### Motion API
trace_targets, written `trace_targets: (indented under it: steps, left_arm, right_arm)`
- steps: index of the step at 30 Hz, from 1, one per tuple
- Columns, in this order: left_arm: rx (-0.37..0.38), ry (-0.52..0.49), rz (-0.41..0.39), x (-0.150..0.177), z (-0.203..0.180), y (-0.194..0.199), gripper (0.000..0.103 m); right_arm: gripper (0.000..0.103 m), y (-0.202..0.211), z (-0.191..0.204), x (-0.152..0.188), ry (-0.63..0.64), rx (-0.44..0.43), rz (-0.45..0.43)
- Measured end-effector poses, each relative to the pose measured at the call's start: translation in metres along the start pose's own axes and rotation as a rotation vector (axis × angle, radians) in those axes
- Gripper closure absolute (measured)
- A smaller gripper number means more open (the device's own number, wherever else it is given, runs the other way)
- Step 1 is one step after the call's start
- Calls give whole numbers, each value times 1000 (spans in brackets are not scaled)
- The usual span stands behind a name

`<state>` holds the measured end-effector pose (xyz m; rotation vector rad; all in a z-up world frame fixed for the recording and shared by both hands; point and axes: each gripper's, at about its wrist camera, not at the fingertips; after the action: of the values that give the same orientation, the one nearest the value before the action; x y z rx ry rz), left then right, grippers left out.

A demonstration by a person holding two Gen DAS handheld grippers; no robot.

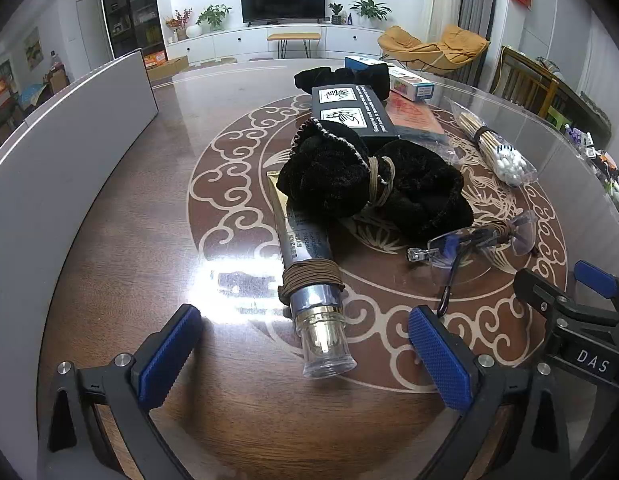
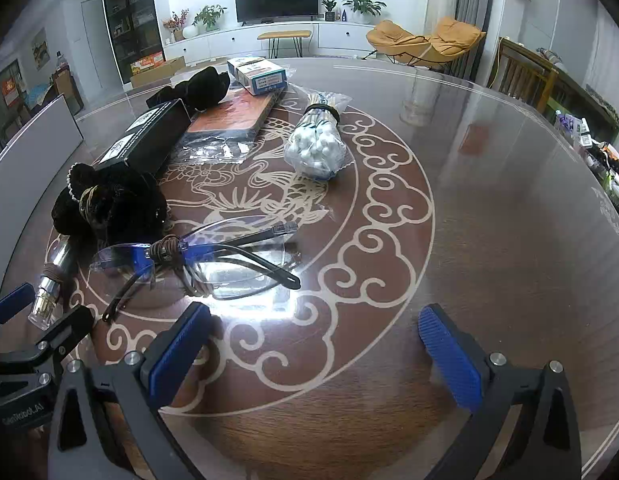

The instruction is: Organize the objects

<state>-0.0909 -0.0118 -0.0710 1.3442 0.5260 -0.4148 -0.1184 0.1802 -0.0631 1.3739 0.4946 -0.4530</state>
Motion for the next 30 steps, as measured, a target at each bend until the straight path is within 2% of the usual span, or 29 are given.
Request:
trace_targets:
  steps: [30]
  left_arm:
    - [2, -1, 0, -3, -1, -4, 0]
  right_arm:
    - [0, 0, 0, 0, 0, 0, -1]
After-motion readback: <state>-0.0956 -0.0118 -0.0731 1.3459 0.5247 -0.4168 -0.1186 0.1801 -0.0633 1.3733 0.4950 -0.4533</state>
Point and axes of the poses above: each gripper's, at about its wrist camera, not at the fingertips, and y roughly against the way its jaws point, z to its left, x to its underside, and after that the axes turned 10 degrees about -x, right-handed
